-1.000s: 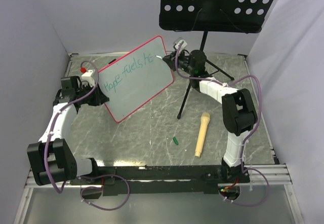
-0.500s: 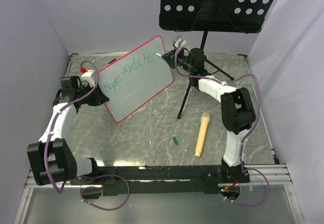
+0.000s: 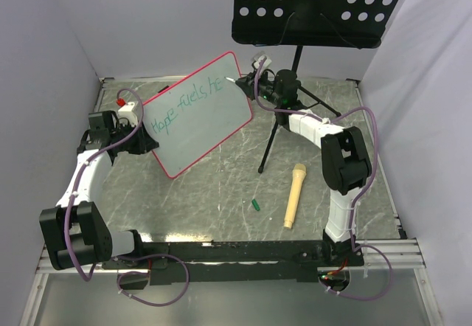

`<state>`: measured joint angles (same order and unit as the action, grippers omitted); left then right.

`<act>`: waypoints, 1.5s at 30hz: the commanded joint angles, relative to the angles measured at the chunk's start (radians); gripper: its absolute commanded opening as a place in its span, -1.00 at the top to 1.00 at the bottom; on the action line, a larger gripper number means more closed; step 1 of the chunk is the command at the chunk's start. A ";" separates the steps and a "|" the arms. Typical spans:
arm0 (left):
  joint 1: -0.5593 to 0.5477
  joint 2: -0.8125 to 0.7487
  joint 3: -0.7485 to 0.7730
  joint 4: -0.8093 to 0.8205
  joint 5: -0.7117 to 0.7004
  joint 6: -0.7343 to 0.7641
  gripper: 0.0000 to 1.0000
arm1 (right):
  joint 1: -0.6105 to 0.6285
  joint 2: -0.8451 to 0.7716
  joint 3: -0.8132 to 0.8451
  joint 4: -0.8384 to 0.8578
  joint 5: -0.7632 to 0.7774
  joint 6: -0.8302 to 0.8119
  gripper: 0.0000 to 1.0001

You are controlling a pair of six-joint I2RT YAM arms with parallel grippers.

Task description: Write a sentence on the whiteboard

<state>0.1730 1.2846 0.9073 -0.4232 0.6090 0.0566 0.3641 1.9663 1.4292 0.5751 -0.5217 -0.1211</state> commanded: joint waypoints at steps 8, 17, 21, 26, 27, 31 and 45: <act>-0.009 0.055 -0.074 -0.189 -0.396 0.212 0.98 | 0.010 0.006 0.043 0.019 -0.067 -0.003 1.00; -0.010 0.053 -0.073 -0.189 -0.399 0.207 0.98 | 0.012 0.011 0.063 -0.021 -0.070 -0.018 1.00; -0.010 0.055 -0.071 -0.189 -0.402 0.209 0.98 | 0.010 0.016 0.077 -0.053 -0.061 -0.031 1.00; -0.010 0.056 -0.070 -0.189 -0.402 0.207 0.98 | 0.012 0.017 0.083 -0.073 -0.061 -0.041 1.00; -0.010 0.058 -0.070 -0.189 -0.403 0.207 0.98 | 0.012 0.019 0.085 -0.076 -0.063 -0.043 1.00; -0.010 0.058 -0.068 -0.189 -0.405 0.207 0.98 | 0.010 0.023 0.094 -0.092 -0.074 -0.043 1.00; -0.010 0.064 -0.065 -0.190 -0.411 0.207 0.98 | 0.007 0.009 0.066 -0.095 -0.086 -0.057 1.00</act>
<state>0.1730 1.2858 0.9073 -0.4255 0.6018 0.0483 0.3649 1.9793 1.4849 0.4740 -0.5884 -0.1562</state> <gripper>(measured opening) 0.193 0.193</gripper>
